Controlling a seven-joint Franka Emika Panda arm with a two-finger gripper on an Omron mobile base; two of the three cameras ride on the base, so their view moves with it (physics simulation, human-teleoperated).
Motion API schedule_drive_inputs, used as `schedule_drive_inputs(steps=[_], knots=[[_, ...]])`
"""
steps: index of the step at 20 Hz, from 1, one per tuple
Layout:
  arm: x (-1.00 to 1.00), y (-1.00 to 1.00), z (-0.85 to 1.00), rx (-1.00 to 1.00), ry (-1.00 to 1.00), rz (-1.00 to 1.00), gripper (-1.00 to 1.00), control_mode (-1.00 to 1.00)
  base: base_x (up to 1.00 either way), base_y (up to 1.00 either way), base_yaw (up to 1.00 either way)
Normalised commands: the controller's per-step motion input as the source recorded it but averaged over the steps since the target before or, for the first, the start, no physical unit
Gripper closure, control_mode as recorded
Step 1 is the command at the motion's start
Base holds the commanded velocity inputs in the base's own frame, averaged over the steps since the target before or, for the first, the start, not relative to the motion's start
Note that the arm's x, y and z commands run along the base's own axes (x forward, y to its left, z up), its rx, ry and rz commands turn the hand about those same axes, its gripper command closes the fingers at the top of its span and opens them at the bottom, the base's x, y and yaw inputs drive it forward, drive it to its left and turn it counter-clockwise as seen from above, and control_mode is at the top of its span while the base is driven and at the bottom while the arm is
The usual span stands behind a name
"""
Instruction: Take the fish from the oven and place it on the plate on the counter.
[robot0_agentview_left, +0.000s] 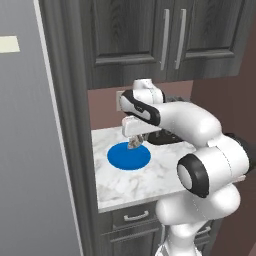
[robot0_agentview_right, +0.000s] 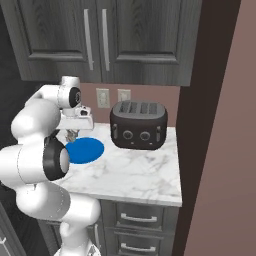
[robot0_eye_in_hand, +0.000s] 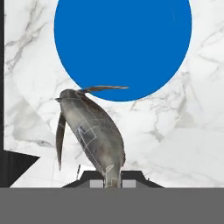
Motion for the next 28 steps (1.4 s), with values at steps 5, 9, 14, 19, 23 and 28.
schedule_drive_inputs(steps=[5,9,14,19,23,28], knots=[[-0.01,0.0,-0.17,0.03,-0.25,-0.1,1.0,-1.0,0.0,0.0,0.0],[0.01,0.0,-0.16,0.01,-0.22,-0.09,1.0,-1.0,0.0,0.0,0.0],[0.32,0.0,-0.04,0.0,-0.02,-0.08,1.0,-1.0,0.0,0.0,0.0],[0.36,0.04,-0.35,0.0,0.0,-0.03,1.0,-1.0,0.0,0.0,0.0],[0.19,0.11,-0.68,0.0,0.0,0.0,1.0,-1.0,0.0,0.0,0.0],[0.01,0.11,-0.63,0.0,-0.07,0.0,1.0,-1.0,0.0,0.0,0.0]])
